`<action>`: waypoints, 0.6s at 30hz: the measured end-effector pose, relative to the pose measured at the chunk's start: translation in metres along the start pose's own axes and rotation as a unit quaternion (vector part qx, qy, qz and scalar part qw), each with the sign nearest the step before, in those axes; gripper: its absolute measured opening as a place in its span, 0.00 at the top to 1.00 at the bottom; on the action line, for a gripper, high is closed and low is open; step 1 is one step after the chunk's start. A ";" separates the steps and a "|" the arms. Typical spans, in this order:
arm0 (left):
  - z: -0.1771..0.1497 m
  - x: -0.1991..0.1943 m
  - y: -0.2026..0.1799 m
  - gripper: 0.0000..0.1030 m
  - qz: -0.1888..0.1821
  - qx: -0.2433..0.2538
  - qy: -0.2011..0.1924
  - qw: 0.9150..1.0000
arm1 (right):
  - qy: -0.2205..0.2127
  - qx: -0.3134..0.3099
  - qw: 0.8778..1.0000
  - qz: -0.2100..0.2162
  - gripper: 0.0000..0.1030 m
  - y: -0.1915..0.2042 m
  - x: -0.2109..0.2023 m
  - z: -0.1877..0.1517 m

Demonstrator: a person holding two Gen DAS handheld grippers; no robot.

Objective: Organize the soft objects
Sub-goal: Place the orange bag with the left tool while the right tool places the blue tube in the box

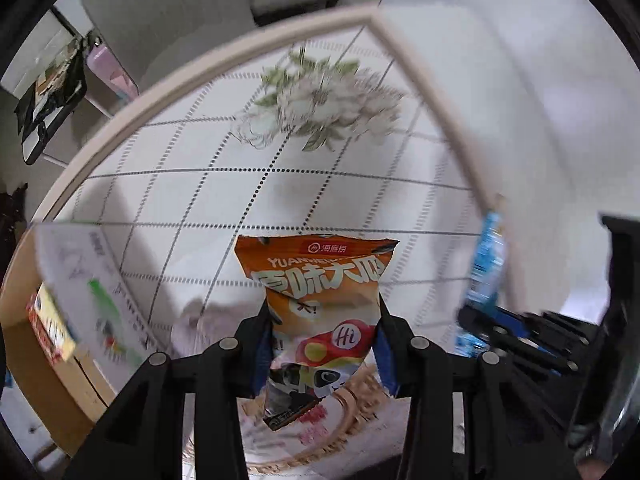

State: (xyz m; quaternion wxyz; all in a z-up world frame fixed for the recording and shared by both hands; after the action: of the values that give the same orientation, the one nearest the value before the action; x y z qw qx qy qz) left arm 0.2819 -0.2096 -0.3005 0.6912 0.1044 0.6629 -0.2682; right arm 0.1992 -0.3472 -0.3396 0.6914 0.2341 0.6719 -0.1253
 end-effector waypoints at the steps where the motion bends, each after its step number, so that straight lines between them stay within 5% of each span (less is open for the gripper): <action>1: -0.003 -0.015 0.003 0.62 -0.004 -0.002 -0.012 1.000 | -0.005 -0.009 1.000 0.009 0.85 0.009 -0.009 0.002; 8: -0.034 -0.100 0.048 0.62 -0.007 -0.061 -0.091 0.994 | -0.040 -0.090 0.993 0.068 0.85 0.100 -0.073 -0.006; 18: -0.121 -0.172 0.209 0.62 0.062 -0.172 -0.131 0.974 | -0.015 -0.200 0.972 0.126 0.85 0.282 -0.082 -0.072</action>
State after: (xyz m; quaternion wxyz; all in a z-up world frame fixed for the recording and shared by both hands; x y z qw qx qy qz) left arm 0.2886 0.0651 -0.1898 0.7947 -0.0116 0.5953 -0.1180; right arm 0.2683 -0.0809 -0.2142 0.7441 0.1718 0.6384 0.0961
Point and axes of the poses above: each gripper's, at about its wrist camera, not at the fingertips, and x roughly the way its jaws point, y to its left, z to its top, the point moved 7 cm from there along x, roughly the way its jaws point, and after that the axes turned 8 degrees about -y, right-handed, at the moved point
